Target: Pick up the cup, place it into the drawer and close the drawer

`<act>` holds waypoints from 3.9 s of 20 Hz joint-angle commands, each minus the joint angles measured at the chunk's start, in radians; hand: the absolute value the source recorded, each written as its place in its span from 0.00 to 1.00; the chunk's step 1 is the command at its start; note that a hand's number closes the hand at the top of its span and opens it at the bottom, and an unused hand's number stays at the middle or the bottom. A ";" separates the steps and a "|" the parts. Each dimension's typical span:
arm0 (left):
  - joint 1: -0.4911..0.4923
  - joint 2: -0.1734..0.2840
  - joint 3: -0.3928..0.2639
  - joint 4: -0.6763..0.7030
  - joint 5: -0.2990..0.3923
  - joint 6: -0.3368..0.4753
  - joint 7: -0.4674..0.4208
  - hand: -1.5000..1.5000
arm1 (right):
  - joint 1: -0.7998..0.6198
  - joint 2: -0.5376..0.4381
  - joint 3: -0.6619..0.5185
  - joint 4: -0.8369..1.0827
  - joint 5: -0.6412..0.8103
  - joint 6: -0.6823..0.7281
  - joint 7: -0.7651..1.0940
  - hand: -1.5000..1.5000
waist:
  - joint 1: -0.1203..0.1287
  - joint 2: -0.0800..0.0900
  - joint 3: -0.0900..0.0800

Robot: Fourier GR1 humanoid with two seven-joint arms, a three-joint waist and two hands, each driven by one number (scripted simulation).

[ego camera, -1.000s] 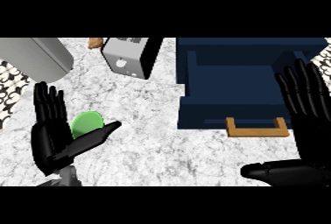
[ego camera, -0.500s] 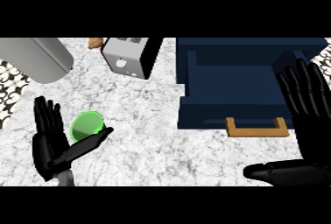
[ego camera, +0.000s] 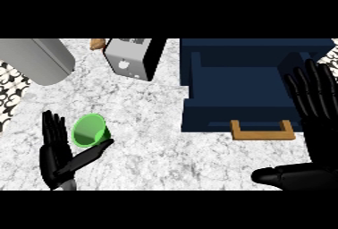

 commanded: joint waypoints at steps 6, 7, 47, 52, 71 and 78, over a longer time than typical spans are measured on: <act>-0.027 -0.008 0.031 0.158 0.058 -0.030 -0.122 0.00 | 0.037 0.050 0.072 0.036 0.068 0.000 -0.074 0.00 | 0.000 0.000 0.000; -0.049 -0.009 0.065 0.245 0.064 -0.065 -0.188 0.00 | 0.013 -0.002 0.007 -0.073 -0.006 0.003 0.044 0.00 | -0.002 0.000 0.000; -0.399 0.079 0.217 0.928 0.251 -0.419 -0.544 0.00 | -0.028 0.012 -0.001 0.011 -0.003 0.011 0.037 0.00 | -0.005 0.002 0.000; -0.455 0.083 0.231 1.039 0.259 -0.511 -0.620 1.00 | -0.059 -0.015 -0.034 -0.026 -0.042 0.011 0.090 0.00 | -0.008 0.003 -0.001; -0.400 0.156 0.110 0.942 0.138 -0.634 -0.705 1.00 | 0.021 0.011 0.008 0.004 0.002 0.043 -0.003 0.00 | -0.001 0.000 0.000; -0.412 0.134 0.057 0.774 0.153 -0.695 -0.625 1.00 | 0.029 0.011 0.005 -0.057 -0.006 0.020 0.057 0.00 | -0.001 -0.002 0.000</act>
